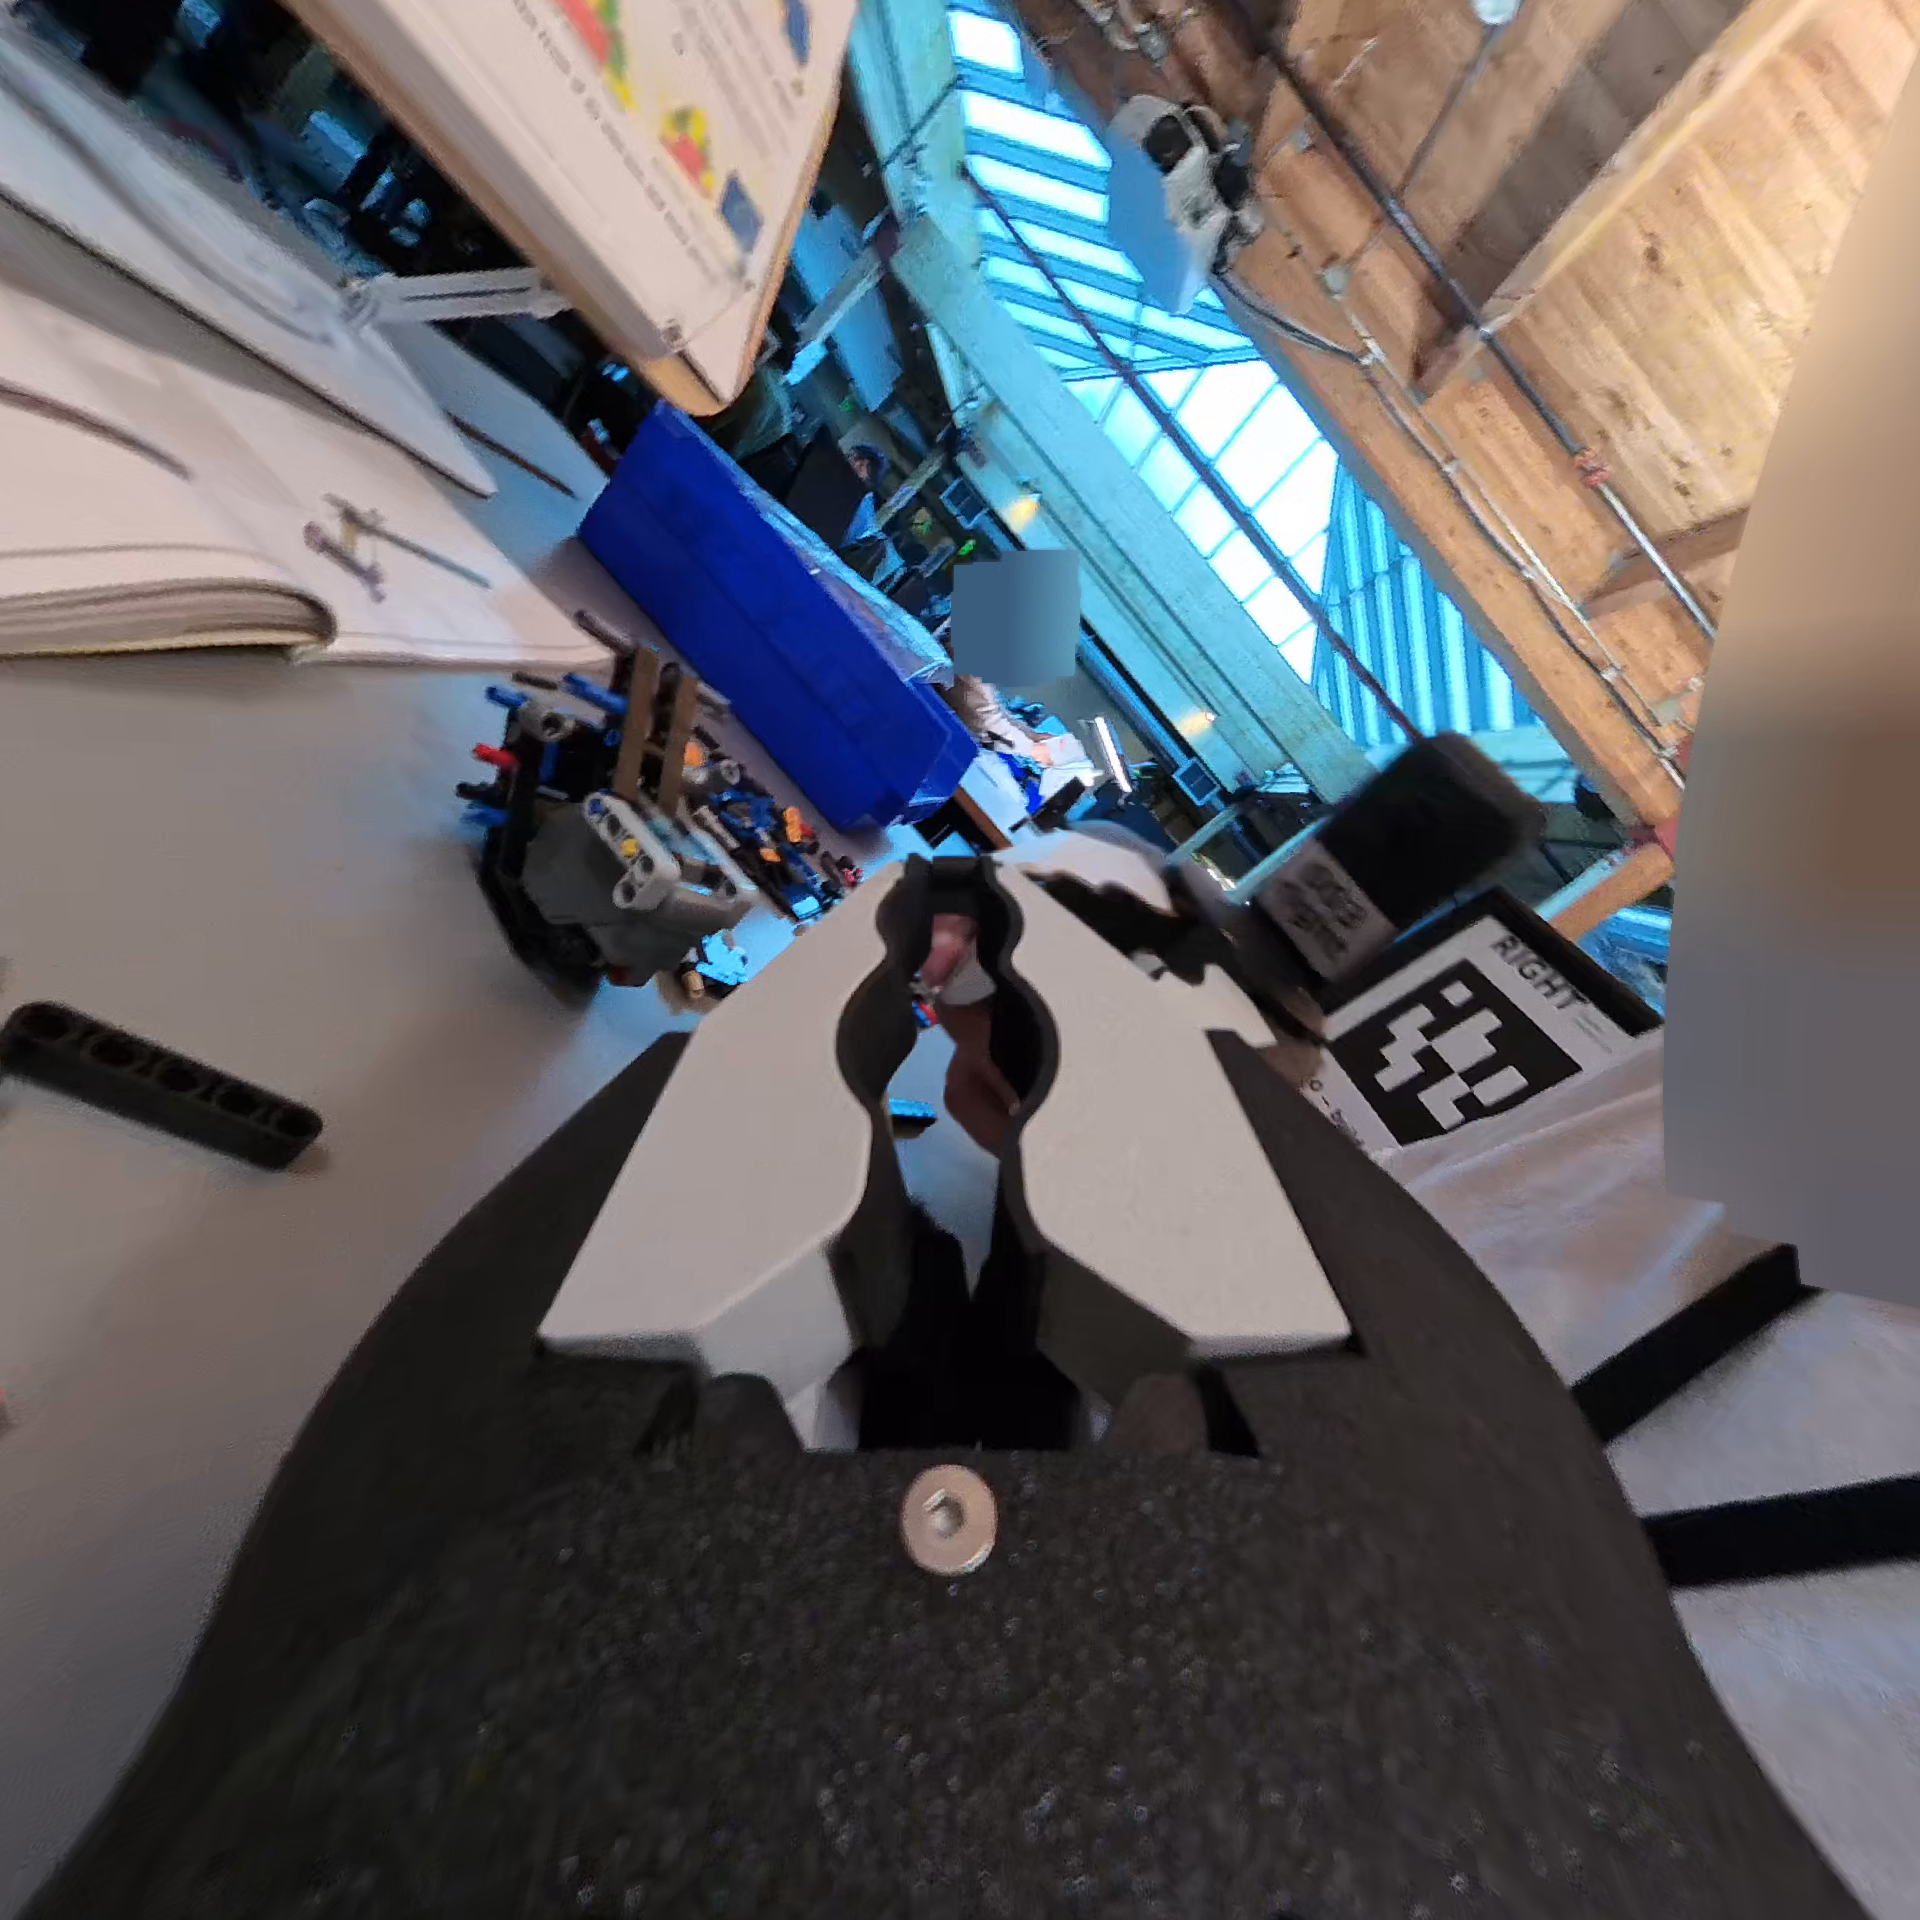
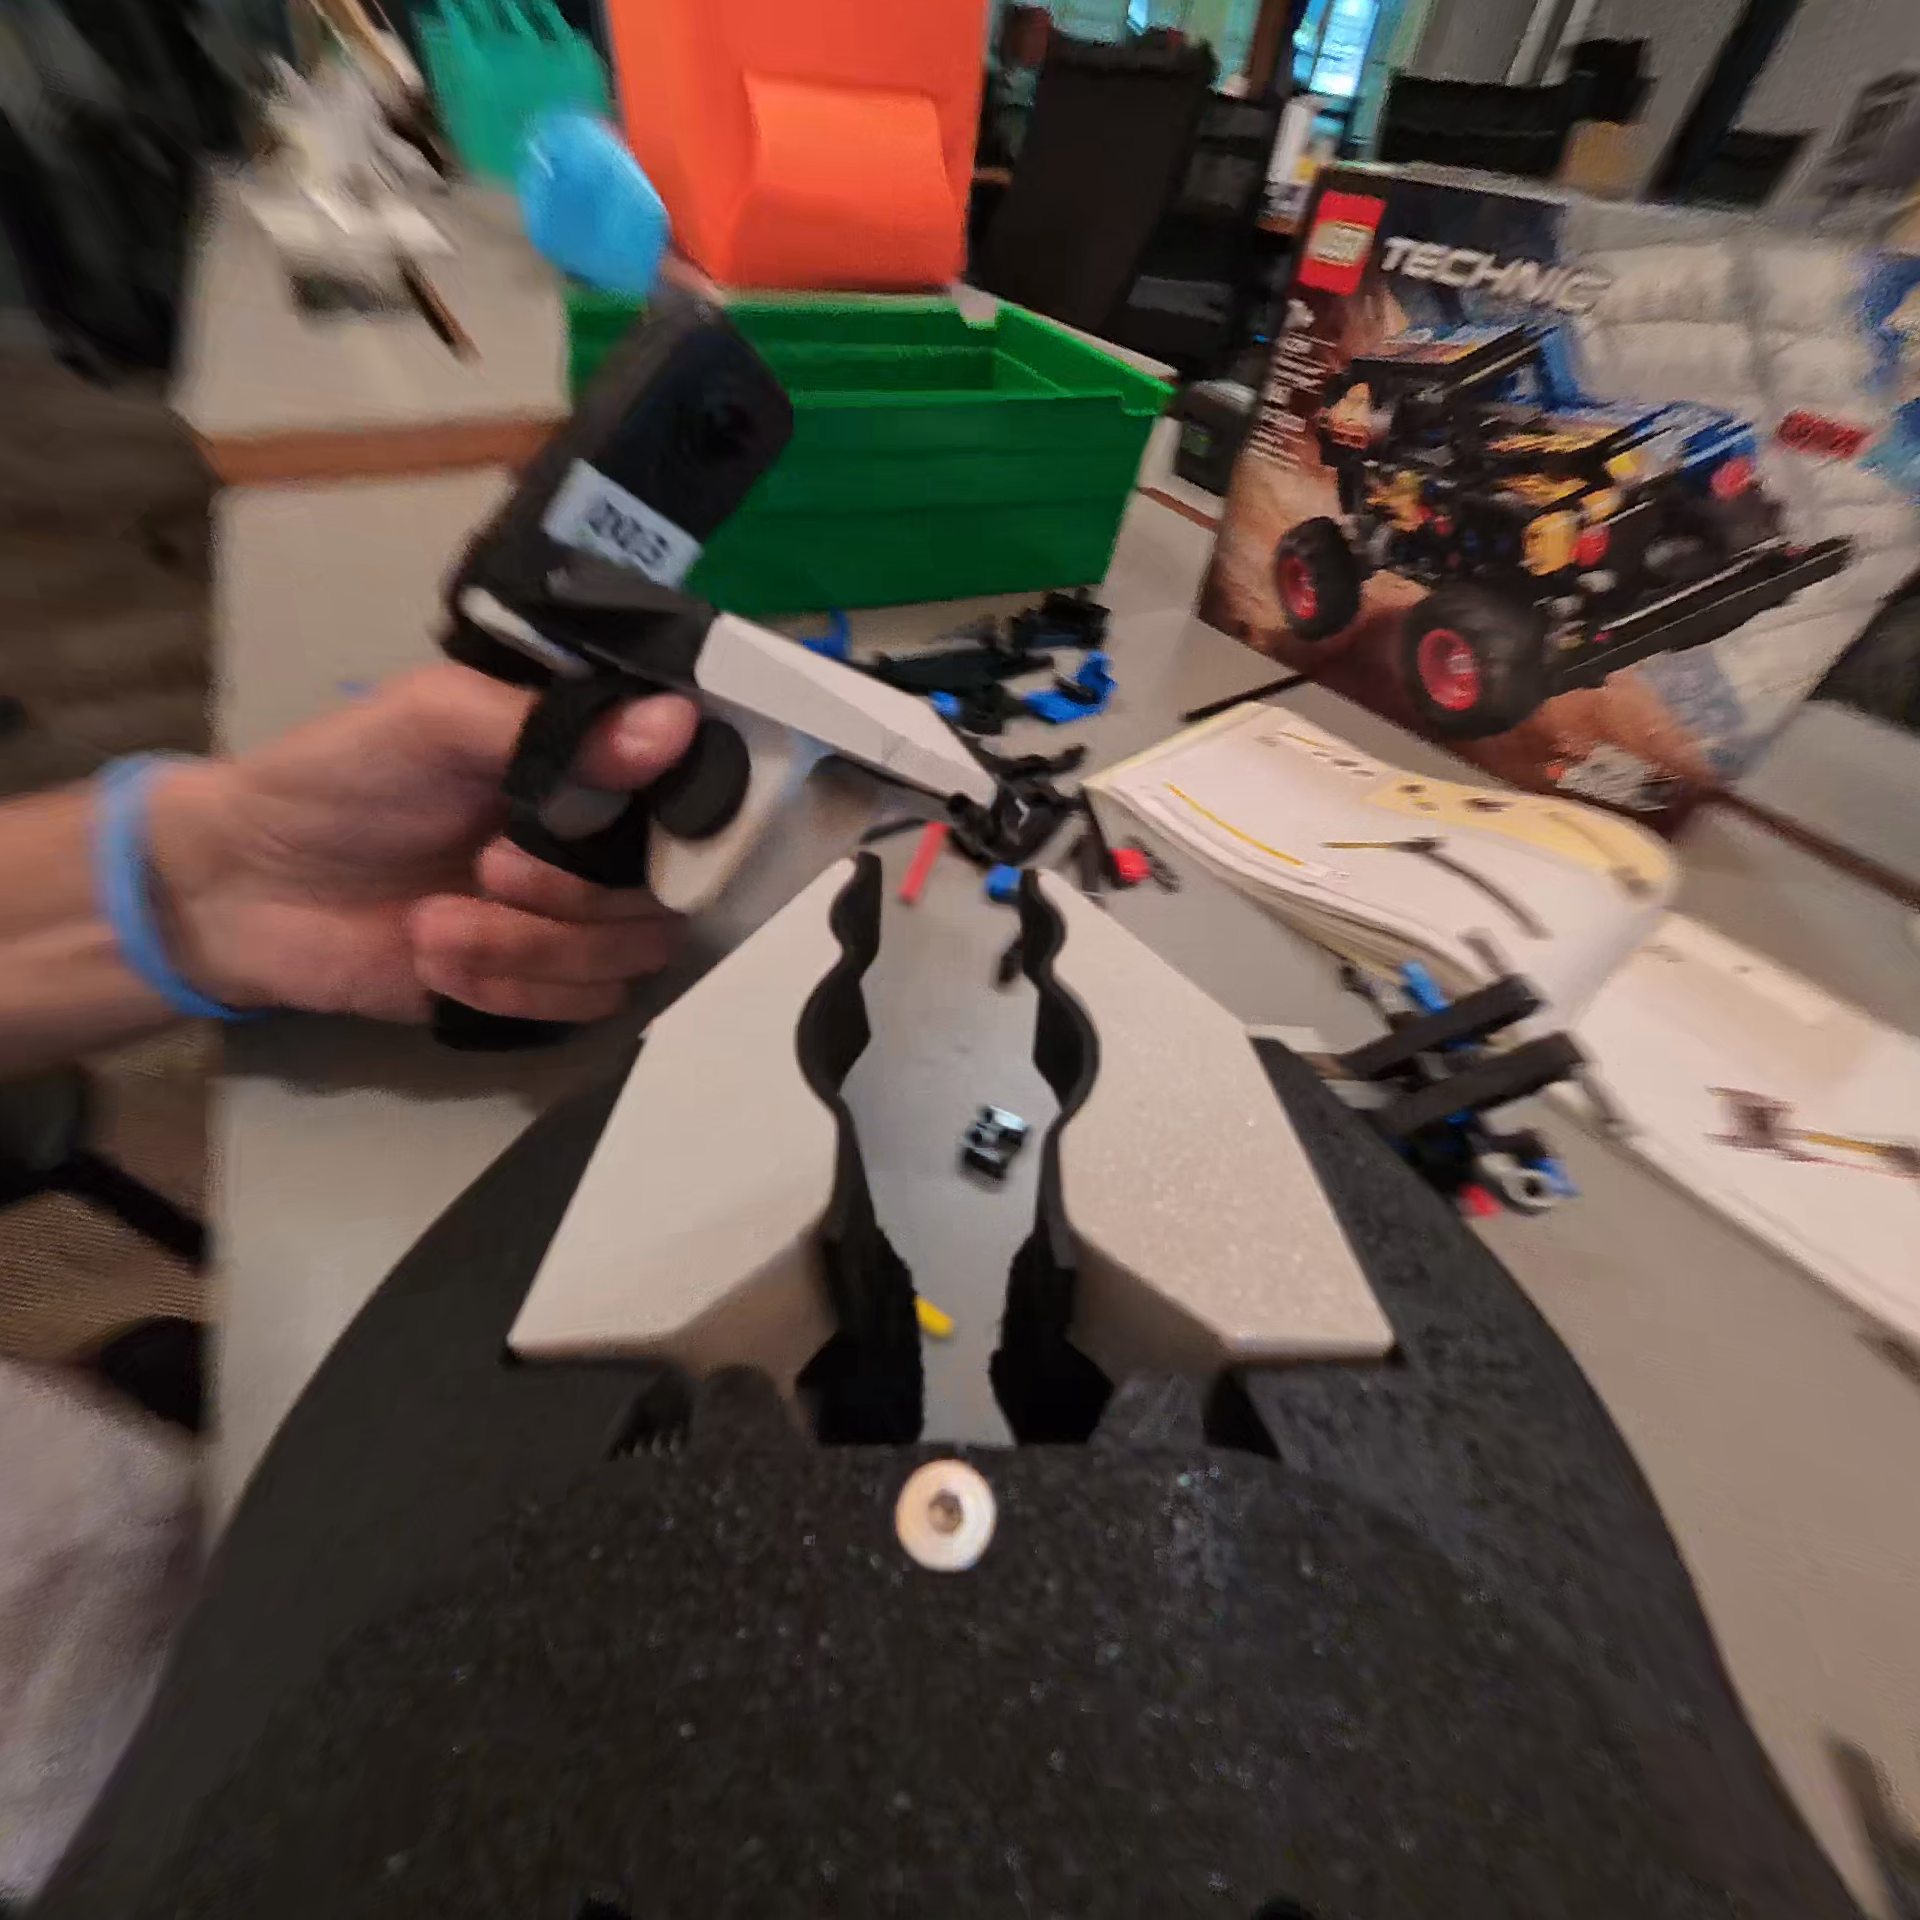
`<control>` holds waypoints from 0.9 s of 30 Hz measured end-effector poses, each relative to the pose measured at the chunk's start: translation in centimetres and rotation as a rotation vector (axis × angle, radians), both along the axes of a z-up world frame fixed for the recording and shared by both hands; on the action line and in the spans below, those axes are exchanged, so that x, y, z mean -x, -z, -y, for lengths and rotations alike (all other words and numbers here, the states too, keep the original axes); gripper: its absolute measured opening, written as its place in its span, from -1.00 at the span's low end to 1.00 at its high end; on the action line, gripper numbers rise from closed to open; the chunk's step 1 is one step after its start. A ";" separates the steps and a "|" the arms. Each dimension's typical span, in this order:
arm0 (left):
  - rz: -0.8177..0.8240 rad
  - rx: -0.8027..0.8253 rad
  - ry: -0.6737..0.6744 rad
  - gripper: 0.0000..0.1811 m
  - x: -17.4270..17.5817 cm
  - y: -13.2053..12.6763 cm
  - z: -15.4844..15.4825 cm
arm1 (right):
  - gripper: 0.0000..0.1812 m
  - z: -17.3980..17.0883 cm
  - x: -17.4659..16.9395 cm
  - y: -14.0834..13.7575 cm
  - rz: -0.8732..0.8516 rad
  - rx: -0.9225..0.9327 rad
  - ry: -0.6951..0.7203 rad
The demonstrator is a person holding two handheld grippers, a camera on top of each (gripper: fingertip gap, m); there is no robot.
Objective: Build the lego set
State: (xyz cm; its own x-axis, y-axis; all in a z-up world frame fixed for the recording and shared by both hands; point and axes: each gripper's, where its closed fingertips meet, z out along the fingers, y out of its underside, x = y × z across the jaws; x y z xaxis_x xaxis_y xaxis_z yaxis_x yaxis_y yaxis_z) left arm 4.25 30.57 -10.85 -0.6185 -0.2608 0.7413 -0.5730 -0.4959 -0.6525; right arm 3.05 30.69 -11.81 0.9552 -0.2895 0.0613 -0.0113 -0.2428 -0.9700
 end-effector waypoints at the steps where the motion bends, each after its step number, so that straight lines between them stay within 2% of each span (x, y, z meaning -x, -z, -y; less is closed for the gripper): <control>1: 0.043 0.000 0.013 -0.93 0.4 -0.5 0.1 | -0.65 0.1 0.5 -0.5 -0.099 -0.072 -0.062; 3: 0.152 -0.022 0.035 -0.94 1.4 -1.3 0.6 | -0.54 0.5 1.7 -2.0 -0.310 -0.233 -0.223; 6: 0.280 -0.037 0.077 -0.93 3.0 -2.8 1.4 | -0.63 1.4 3.1 -4.1 -0.426 -0.367 -0.406; 12: 0.402 -0.079 0.122 -0.94 4.8 -3.8 2.4 | -0.61 1.5 4.1 -3.7 -0.409 -0.307 -0.463; 17: 0.456 -0.160 0.118 -0.93 5.2 -3.5 3.1 | -0.70 1.9 5.1 -4.1 -0.449 -0.330 -0.538; 19: 0.460 -0.175 0.120 -0.93 5.2 -3.4 3.3 | -0.76 1.9 5.2 -3.8 -0.447 -0.314 -0.541; 27: 0.420 -0.124 0.143 -0.94 5.4 -3.3 3.6 | -0.77 2.2 5.4 -3.6 -0.354 -0.288 -0.537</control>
